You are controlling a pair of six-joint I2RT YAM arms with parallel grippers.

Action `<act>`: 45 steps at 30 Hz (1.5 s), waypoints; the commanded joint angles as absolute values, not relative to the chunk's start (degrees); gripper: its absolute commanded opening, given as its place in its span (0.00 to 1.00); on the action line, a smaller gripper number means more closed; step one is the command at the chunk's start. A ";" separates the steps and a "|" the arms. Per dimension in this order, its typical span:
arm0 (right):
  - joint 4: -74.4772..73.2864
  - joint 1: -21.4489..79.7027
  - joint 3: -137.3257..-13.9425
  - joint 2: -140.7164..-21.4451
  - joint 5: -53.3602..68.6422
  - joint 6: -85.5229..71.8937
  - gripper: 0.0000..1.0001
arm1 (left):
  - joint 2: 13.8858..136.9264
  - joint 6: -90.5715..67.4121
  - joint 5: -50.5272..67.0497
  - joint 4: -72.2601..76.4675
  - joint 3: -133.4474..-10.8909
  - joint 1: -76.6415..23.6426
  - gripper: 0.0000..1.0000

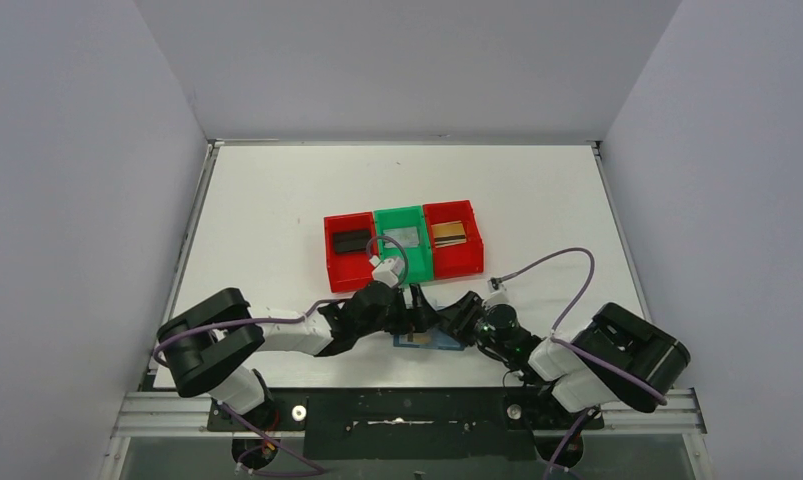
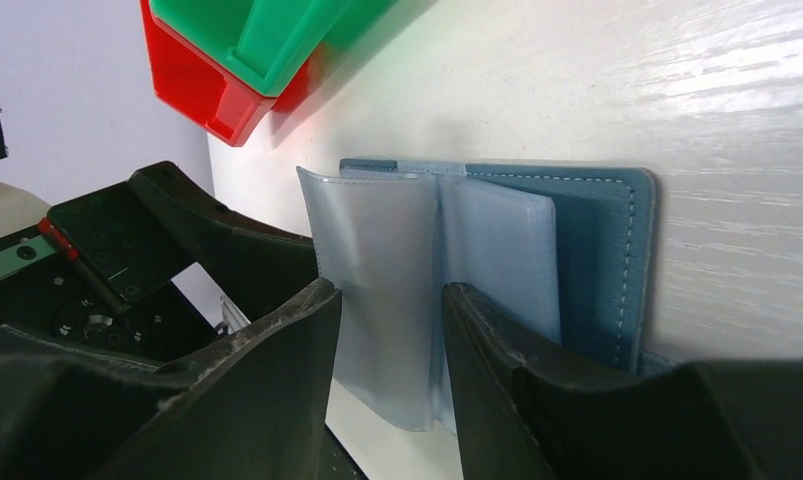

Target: Take the credit cards out of the card holder

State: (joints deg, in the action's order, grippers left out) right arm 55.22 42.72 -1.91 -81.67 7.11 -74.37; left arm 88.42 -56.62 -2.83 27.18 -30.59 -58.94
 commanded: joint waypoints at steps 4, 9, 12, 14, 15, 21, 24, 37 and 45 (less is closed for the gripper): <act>39.76 42.21 -2.68 -71.03 -0.23 -72.67 0.45 | 90.20 -53.81 1.32 27.49 -32.12 -59.15 0.79; 28.37 42.41 -2.87 -59.89 -4.73 -71.36 0.49 | 90.74 -50.81 6.51 29.43 -35.17 -59.24 0.78; 20.47 42.32 -3.37 -52.55 -7.33 -70.41 0.54 | 93.15 -49.34 11.44 31.07 -38.14 -59.37 0.78; 16.87 42.08 -3.35 -49.09 -8.37 -70.12 0.56 | 95.41 -48.82 14.92 31.86 -40.70 -59.41 0.78; 14.96 41.98 -3.51 -47.64 -8.96 -70.21 0.56 | 96.45 -48.74 15.70 32.13 -41.53 -59.46 0.77; -4.09 41.77 -7.34 -40.41 -15.41 -72.50 0.56 | 100.26 -49.24 19.52 34.54 -44.94 -59.94 0.73; -12.66 41.76 -9.25 -36.58 -19.72 -74.09 0.56 | 101.37 -49.33 21.21 35.24 -46.14 -60.41 0.73; -37.08 41.72 -15.50 -29.37 -32.66 -81.58 0.49 | 103.83 -46.67 20.58 29.30 -51.35 -61.73 0.67; -39.62 41.82 -15.48 -28.10 -34.52 -84.10 0.44 | 109.01 -47.58 23.02 29.92 -54.38 -63.37 0.65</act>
